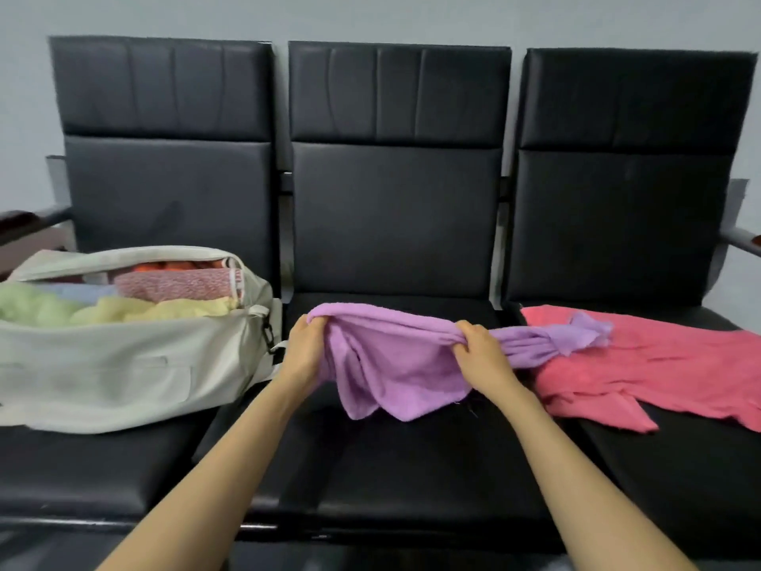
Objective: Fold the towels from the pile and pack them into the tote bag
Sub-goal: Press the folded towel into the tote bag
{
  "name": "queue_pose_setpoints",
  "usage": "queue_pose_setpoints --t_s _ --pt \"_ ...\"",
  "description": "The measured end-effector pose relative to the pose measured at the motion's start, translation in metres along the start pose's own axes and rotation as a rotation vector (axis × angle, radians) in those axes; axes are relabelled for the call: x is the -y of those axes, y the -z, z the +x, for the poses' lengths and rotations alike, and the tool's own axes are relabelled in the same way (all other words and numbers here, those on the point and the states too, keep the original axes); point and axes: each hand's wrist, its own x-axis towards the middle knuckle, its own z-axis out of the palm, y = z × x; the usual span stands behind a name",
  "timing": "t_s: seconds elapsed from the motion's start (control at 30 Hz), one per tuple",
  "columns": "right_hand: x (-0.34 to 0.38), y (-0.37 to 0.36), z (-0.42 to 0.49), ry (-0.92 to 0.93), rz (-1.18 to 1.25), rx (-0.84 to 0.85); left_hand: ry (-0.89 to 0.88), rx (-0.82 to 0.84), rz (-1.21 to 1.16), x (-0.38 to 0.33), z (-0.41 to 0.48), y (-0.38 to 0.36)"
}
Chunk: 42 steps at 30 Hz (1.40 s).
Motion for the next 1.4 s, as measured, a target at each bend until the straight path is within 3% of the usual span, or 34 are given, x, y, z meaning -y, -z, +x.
queue_pose_setpoints --t_s 0.13,0.2,0.3,0.37,0.43,0.53,0.6,0.73,0.83,0.93,1.0,1.03,1.1,1.17,1.23,1.33,1.4 --pt "0.047 -0.013 -0.014 0.131 0.488 0.333 -0.013 -0.105 0.134 -0.004 0.001 0.036" --pt "0.050 -0.019 -0.012 0.140 0.531 0.477 0.027 -0.008 0.357 0.001 0.006 0.050" --pt "0.039 -0.026 -0.006 0.019 0.288 0.521 0.111 0.196 0.801 0.013 0.005 0.065" --pt "0.024 -0.034 -0.003 0.002 -0.024 0.528 0.122 0.191 0.938 0.019 0.004 0.072" --pt "0.014 -0.046 -0.003 0.007 -0.188 0.574 0.111 0.223 0.977 0.020 0.003 0.076" --pt "0.010 -0.060 -0.002 0.014 -0.159 0.533 0.059 0.381 1.129 0.020 -0.001 0.075" --pt "0.009 -0.068 0.003 -0.005 -0.144 0.469 -0.157 0.445 1.201 0.016 -0.009 0.066" --pt "0.007 -0.077 0.011 -0.099 -0.273 0.365 -0.433 0.418 0.907 0.019 -0.026 0.033" --pt "0.004 -0.074 0.010 -0.099 -0.371 0.323 -0.402 0.472 1.140 0.041 -0.028 0.015" --pt "0.006 -0.053 0.011 -0.069 -0.399 0.341 -0.291 0.356 1.342 0.052 -0.025 0.008" --pt "0.011 -0.029 0.012 -0.054 -0.255 0.287 -0.248 0.252 1.388 0.046 -0.020 0.006" --pt "0.014 -0.015 0.011 -0.077 -0.046 0.249 -0.236 0.245 1.412 0.038 -0.019 0.005" --pt "0.019 0.012 0.006 -0.120 0.405 0.213 -0.203 0.333 1.300 0.020 -0.015 0.006" --pt "0.018 0.037 0.000 -0.082 0.629 0.224 -0.125 0.452 1.007 -0.003 -0.013 0.011" --pt "0.013 0.058 -0.007 -0.055 0.769 0.337 0.034 0.555 0.677 -0.023 -0.012 0.022" --pt "0.007 0.077 -0.015 -0.087 0.631 0.568 0.284 0.713 0.560 -0.037 -0.006 0.032" --pt "0.002 0.071 -0.010 -0.120 0.524 0.484 0.164 0.562 0.431 -0.031 -0.001 0.023"
